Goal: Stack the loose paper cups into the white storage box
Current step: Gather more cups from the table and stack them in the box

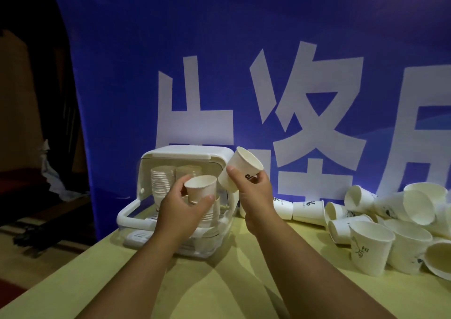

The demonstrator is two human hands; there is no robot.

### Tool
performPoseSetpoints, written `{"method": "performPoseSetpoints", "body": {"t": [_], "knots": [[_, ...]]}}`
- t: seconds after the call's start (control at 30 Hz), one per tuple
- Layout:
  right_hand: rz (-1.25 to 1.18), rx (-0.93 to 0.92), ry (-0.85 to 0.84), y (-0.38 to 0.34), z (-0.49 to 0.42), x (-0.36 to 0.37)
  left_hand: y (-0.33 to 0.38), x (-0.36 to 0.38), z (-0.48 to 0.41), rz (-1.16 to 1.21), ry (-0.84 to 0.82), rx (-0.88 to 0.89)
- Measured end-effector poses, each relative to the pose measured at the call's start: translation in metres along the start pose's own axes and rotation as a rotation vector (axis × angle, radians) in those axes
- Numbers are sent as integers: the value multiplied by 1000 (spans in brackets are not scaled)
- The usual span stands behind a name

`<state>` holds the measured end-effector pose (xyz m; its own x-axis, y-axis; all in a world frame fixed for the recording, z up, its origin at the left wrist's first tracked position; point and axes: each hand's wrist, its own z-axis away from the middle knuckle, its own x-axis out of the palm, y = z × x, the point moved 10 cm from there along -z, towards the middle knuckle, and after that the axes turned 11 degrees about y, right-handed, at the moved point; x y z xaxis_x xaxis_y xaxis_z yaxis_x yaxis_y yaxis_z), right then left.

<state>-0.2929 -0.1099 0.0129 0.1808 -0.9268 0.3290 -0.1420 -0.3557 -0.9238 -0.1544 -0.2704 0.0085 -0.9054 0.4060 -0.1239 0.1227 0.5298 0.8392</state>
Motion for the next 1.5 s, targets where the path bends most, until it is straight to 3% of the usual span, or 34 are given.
{"method": "performPoseSetpoints", "body": {"t": [0.23,0.43,0.7,1.0,1.3,1.5], "knots": [[77,-159,-86,-16,9,14,-13,2,9,-186,-161,24],[216,-235,-199,-16,23,34,-9,3,11,-154,-187,21],[296,-212,-180,-8,23,29,3,-14,8,-3,-42,45],[503,-307,-177,13,28,28,-2,-18,4,-112,19,59],[496,-257,-134,26,27,19,0,-22,4,-124,73,52],[489,-209,-78,24,35,3,25,-33,19,-199,172,156]]}}
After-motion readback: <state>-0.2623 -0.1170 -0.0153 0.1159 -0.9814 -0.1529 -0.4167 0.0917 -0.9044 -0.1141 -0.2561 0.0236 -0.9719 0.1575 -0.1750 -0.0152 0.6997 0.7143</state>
